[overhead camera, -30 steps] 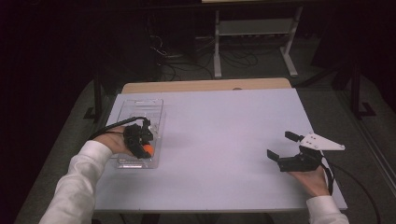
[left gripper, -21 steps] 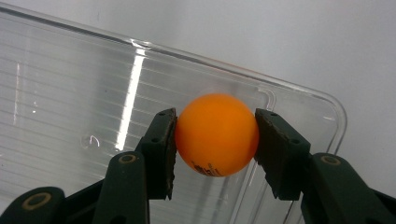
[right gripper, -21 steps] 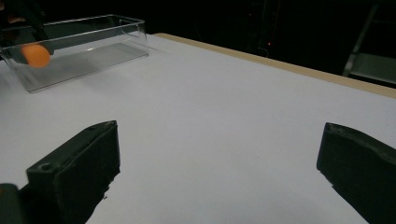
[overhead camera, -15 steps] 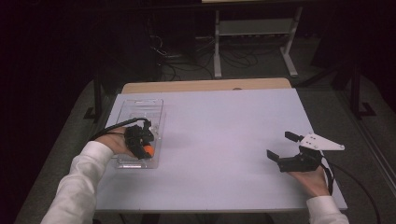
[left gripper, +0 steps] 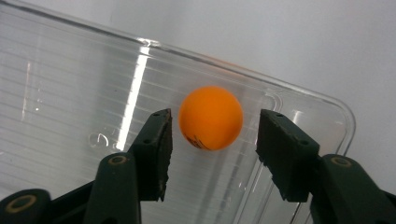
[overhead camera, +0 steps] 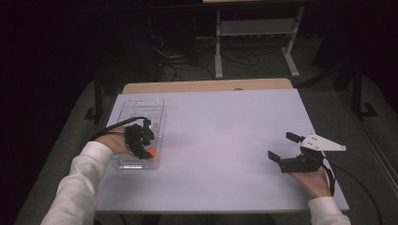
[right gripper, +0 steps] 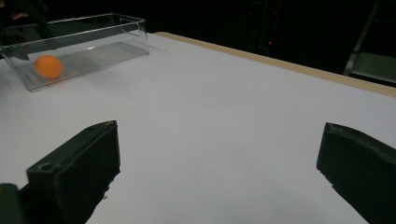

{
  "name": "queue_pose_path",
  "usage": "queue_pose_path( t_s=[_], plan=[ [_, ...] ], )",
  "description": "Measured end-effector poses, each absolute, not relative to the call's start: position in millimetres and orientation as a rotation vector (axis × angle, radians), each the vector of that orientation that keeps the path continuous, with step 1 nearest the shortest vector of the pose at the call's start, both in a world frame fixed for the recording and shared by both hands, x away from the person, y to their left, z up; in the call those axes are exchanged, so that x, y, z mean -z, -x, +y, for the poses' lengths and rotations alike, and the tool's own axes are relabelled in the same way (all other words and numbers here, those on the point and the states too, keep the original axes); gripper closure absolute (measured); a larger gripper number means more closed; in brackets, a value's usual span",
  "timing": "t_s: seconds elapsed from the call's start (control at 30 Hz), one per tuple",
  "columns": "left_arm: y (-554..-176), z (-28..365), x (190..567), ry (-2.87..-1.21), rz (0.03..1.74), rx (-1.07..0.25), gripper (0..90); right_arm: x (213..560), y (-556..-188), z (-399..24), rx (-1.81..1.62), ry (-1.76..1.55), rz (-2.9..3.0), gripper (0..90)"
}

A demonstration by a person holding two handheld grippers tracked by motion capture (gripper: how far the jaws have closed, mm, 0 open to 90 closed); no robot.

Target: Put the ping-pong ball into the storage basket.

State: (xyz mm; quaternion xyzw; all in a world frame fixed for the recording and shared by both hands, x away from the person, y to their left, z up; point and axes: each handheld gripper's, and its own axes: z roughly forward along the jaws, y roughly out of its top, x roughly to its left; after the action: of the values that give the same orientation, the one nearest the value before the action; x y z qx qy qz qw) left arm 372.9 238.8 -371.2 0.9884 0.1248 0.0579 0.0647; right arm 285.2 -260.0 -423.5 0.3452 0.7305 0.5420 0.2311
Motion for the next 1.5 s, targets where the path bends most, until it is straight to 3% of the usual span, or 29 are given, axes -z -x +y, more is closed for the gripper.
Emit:
queue_pose_path(
  t_s=[0.27, 0.83, 1.17, 1.5],
  plan=[
    [-371.6, 240.4, 363.6, -2.944, 0.405, -0.284, 33.0, 423.6, -284.9, -259.0, -1.490, -0.952, 2.016, 0.0],
    [-368.8, 242.5, 344.6, -2.919, 0.422, -0.305, 20.1, 423.2, -284.6, -258.8, -1.498, -0.950, 2.018, 0.0],
    [-367.3, 245.4, 336.4, -2.871, 0.445, -0.254, 0.7, 422.9, -284.6, -258.9, -1.499, -0.950, 2.016, 0.0],
    [-355.8, 245.5, 329.4, -2.831, 0.422, -0.320, 0.0, 422.6, -284.1, -259.5, -1.502, -0.955, 2.011, 0.0]
  ],
)
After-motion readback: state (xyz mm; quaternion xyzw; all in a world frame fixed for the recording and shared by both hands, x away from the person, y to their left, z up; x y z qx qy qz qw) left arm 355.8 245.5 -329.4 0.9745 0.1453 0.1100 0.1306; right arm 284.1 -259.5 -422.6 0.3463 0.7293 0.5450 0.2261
